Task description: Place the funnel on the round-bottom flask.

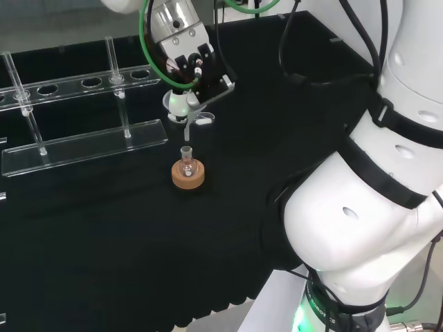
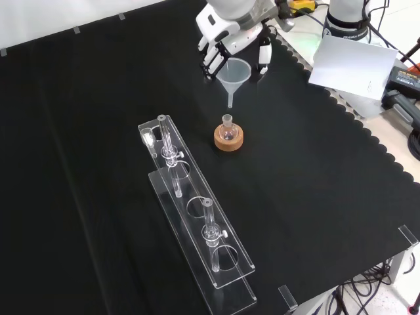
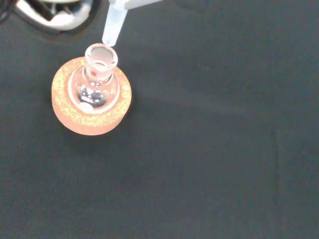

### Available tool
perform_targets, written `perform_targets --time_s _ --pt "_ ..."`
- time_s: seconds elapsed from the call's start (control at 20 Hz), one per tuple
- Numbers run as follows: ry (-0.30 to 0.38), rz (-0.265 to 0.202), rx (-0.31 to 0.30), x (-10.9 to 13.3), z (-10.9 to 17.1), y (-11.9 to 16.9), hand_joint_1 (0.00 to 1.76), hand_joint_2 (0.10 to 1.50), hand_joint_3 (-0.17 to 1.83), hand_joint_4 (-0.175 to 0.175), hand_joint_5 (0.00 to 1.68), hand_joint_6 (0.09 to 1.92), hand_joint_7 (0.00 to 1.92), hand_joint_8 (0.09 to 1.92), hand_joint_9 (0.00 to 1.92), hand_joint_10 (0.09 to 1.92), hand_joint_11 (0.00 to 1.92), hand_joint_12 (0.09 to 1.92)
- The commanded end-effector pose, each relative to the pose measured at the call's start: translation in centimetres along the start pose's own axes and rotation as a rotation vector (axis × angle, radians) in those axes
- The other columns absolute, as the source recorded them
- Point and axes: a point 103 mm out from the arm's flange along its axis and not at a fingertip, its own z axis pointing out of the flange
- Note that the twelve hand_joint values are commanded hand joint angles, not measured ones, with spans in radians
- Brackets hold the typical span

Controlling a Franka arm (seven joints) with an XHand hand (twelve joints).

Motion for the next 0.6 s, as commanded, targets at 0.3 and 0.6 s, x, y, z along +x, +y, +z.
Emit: perform_targets --time_s 0.3,0.6 --pt "-0.007 -0.011 0.006 0.92 0.84 1.06 0.87 0.71 0.63 0.003 0.63 0.64 0.63 0.69 0.88 0.5 0.52 1.31" --pt "-0.002 -0.011 0.011 0.86 1.06 1.21 0.87 0.71 0.63 0.004 0.63 0.64 0.63 0.69 0.88 0.5 0.53 1.3"
